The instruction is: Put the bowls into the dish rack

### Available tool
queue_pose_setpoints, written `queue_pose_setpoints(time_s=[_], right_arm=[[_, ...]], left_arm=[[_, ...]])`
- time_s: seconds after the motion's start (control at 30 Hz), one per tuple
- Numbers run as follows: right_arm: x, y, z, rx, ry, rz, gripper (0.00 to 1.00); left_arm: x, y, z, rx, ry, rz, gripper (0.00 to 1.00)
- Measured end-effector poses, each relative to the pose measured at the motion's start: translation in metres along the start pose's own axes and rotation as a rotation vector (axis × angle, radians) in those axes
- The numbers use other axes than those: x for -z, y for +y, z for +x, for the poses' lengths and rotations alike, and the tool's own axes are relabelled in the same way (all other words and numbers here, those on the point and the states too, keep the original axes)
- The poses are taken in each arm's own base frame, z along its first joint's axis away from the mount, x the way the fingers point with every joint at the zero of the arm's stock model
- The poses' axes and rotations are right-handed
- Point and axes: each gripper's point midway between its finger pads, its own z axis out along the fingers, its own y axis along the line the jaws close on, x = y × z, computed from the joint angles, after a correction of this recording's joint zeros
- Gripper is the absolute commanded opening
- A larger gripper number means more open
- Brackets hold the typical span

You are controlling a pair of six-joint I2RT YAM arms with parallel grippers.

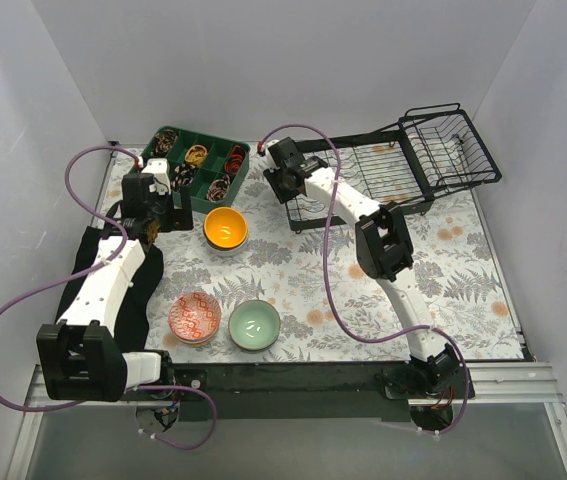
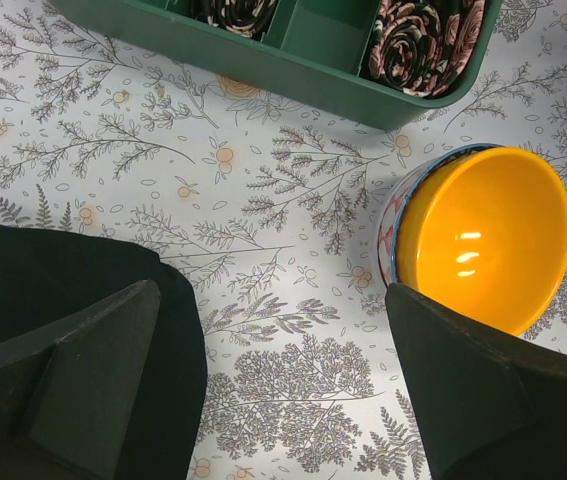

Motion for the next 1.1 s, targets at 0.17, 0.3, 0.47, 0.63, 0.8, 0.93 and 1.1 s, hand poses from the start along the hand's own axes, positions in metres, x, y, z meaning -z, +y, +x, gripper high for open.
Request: queue_pose_setpoints(time_s=[0.17, 0.3, 0.47, 0.63, 0.8, 0.93, 1.1], right_arm=[[-0.003, 0.004, 0.004, 0.012, 0.004, 0.010, 0.21], [0.004, 0.004, 0.012, 0.011, 0.021, 0.038, 0.06], [0.017, 0.010, 0.029, 0.044, 0.057, 0.048, 0.01], [0.036, 0.024, 0.050, 0.073, 0.103, 0.030, 0.01], [0.057, 0.045, 0.074, 0.115, 0.145, 0.018, 0.01], [0.068, 0.067, 0.084, 0.159, 0.164, 0.002, 0.01], [0.085, 0.095, 0.100, 0.220, 0.174, -0.028, 0.01]], left_arm=[[-0.001, -0.001, -0.001, 0.000, -0.011, 0.008, 0.98], [-0.002, -0.003, 0.003, 0.000, -0.007, 0.016, 0.98], [-0.007, -0.003, 0.012, -0.010, 0.002, 0.021, 0.98], [-0.020, -0.002, 0.019, -0.036, 0.027, 0.019, 0.98], [-0.035, -0.001, 0.028, -0.076, 0.059, 0.020, 0.98], [-0.038, 0.000, 0.021, -0.108, 0.025, 0.025, 0.98], [-0.041, -0.008, 0.021, -0.124, 0.006, 0.074, 0.98]])
